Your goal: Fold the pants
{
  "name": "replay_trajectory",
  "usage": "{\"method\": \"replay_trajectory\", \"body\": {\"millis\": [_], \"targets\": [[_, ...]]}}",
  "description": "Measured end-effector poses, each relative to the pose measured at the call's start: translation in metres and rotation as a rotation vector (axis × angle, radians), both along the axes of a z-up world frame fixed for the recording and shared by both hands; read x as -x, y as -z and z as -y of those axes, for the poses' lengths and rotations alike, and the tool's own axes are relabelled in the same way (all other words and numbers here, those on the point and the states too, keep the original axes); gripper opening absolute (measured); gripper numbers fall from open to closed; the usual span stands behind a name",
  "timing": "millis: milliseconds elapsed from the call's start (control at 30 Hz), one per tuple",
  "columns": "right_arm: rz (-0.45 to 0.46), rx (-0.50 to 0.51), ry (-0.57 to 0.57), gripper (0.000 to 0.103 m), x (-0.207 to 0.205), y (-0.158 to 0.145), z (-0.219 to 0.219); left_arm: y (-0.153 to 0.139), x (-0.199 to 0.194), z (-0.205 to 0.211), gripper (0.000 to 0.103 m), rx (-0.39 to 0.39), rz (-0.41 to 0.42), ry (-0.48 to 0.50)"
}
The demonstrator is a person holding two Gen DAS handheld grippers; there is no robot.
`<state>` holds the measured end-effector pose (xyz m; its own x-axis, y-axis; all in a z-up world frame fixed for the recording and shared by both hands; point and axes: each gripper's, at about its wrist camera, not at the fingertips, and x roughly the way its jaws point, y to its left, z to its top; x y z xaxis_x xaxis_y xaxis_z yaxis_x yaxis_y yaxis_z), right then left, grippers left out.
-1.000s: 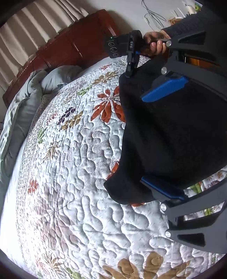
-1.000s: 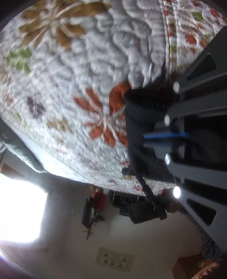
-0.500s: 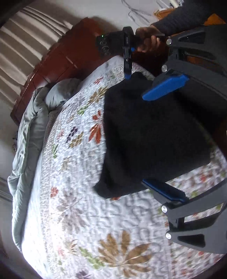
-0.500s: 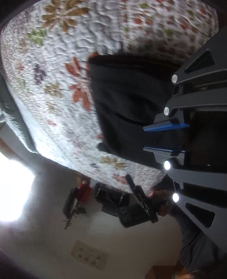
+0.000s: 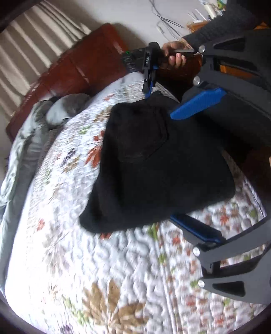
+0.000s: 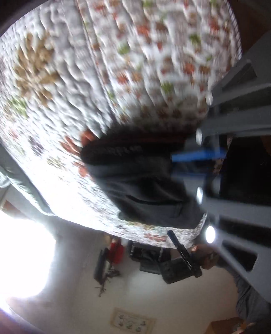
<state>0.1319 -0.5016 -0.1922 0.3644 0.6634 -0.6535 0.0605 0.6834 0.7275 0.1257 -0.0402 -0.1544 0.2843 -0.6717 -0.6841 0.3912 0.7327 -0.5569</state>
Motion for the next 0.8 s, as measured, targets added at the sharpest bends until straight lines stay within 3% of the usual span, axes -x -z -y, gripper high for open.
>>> {"method": "replay_trajectory", "body": {"millis": [33, 100, 233, 367, 533, 800], "targets": [[-0.005, 0.002, 0.014, 0.084, -0.002, -0.003, 0.006, 0.001, -0.006, -0.011, 0.094, 0.009, -0.026, -0.009], [-0.026, -0.04, -0.003, 0.085, -0.01, -0.004, 0.009, 0.007, -0.017, -0.023, 0.094, 0.027, -0.085, -0.021], [-0.047, -0.084, -0.024, 0.087, -0.035, 0.004, 0.0, 0.037, -0.049, -0.043, 0.095, 0.142, -0.305, -0.072], [-0.103, -0.078, -0.073, 0.087, -0.057, 0.024, -0.02, 0.062, -0.065, -0.041, 0.095, 0.179, -0.425, -0.088], [-0.146, -0.06, -0.123, 0.089, -0.069, 0.042, -0.039, 0.077, -0.071, -0.022, 0.095, 0.175, -0.475, -0.047], [-0.164, -0.071, -0.138, 0.087, -0.075, 0.05, -0.043, 0.081, -0.076, 0.0, 0.097, 0.154, -0.483, -0.014]]}}
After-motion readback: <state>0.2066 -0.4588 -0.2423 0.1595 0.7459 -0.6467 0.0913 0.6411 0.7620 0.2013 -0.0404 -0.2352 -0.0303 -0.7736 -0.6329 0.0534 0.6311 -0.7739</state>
